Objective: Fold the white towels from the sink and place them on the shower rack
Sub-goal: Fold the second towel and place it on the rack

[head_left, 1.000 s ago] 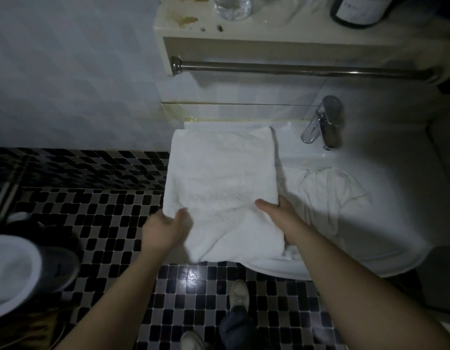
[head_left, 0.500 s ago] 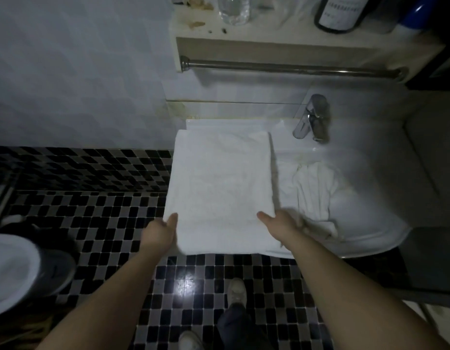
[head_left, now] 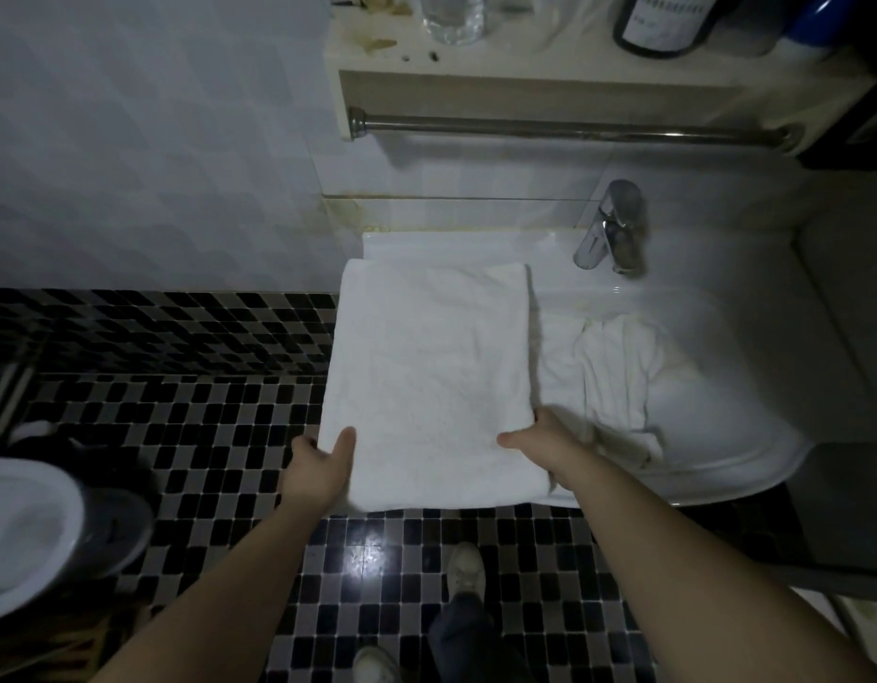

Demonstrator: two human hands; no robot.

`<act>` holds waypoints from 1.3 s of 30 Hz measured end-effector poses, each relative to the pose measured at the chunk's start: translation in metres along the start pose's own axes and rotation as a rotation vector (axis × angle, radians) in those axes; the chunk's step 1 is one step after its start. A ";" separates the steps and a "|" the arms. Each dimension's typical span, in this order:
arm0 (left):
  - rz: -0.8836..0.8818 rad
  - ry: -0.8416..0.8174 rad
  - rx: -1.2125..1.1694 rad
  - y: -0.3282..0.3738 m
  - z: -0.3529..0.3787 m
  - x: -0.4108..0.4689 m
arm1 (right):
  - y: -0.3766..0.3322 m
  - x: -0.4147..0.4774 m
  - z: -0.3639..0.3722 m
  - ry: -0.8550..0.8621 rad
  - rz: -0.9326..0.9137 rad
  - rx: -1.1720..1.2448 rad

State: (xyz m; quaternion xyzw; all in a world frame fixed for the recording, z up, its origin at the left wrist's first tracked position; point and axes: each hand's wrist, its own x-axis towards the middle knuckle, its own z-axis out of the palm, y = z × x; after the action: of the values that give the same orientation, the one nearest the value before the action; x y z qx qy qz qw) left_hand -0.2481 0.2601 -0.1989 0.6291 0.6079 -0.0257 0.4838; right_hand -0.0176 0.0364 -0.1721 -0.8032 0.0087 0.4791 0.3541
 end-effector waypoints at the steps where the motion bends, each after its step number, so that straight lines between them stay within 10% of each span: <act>1: 0.003 0.008 -0.006 0.005 0.002 0.002 | -0.005 0.005 0.000 0.013 -0.015 0.000; 17: 0.204 0.050 -0.218 0.086 0.012 0.071 | -0.049 0.080 -0.002 0.010 -0.216 0.520; 29: 0.513 0.027 -0.135 0.143 -0.011 0.039 | -0.093 0.053 -0.048 0.039 -0.501 0.147; 39: 0.613 0.131 -0.236 0.231 -0.037 -0.004 | -0.156 -0.016 -0.113 0.180 -0.655 0.349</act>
State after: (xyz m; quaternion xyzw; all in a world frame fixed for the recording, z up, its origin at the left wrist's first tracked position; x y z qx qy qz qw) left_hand -0.0875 0.3291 -0.0437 0.7227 0.4190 0.2321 0.4983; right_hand 0.1149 0.0824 -0.0394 -0.7297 -0.1362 0.2595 0.6177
